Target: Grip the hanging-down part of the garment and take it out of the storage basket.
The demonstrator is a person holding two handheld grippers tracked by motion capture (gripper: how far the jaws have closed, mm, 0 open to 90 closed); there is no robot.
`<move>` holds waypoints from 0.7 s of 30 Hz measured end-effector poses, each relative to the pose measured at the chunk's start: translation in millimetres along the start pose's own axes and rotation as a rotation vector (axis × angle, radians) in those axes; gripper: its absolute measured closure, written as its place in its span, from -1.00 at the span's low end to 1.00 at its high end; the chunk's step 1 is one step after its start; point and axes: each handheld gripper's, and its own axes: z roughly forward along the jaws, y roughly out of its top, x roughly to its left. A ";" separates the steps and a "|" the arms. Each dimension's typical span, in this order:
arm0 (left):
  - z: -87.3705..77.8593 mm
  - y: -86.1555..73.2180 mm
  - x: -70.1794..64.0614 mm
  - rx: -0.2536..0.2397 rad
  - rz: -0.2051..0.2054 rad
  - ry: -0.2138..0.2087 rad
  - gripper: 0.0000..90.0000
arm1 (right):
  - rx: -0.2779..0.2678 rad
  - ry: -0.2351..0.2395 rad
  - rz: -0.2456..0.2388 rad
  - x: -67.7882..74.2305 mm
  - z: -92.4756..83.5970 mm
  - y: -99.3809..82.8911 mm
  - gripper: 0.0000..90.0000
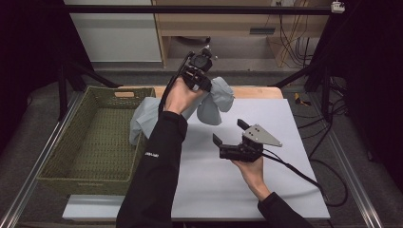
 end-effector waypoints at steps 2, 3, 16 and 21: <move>-1.2 0.1 0.5 0.002 -0.001 0.002 0.85 | 0.008 0.001 -0.024 1.4 6.5 0.9 -0.99; -1.5 0.1 0.5 0.000 0.000 0.002 0.85 | 0.008 0.001 -0.024 1.4 6.5 0.9 -0.99; -8.8 -0.4 4.0 -0.020 -0.007 0.001 0.85 | 0.011 0.034 -0.032 21.6 40.1 8.7 -0.99; -9.4 -0.6 4.1 -0.018 -0.003 0.002 0.85 | 0.019 0.044 -0.055 30.6 52.4 10.5 -0.99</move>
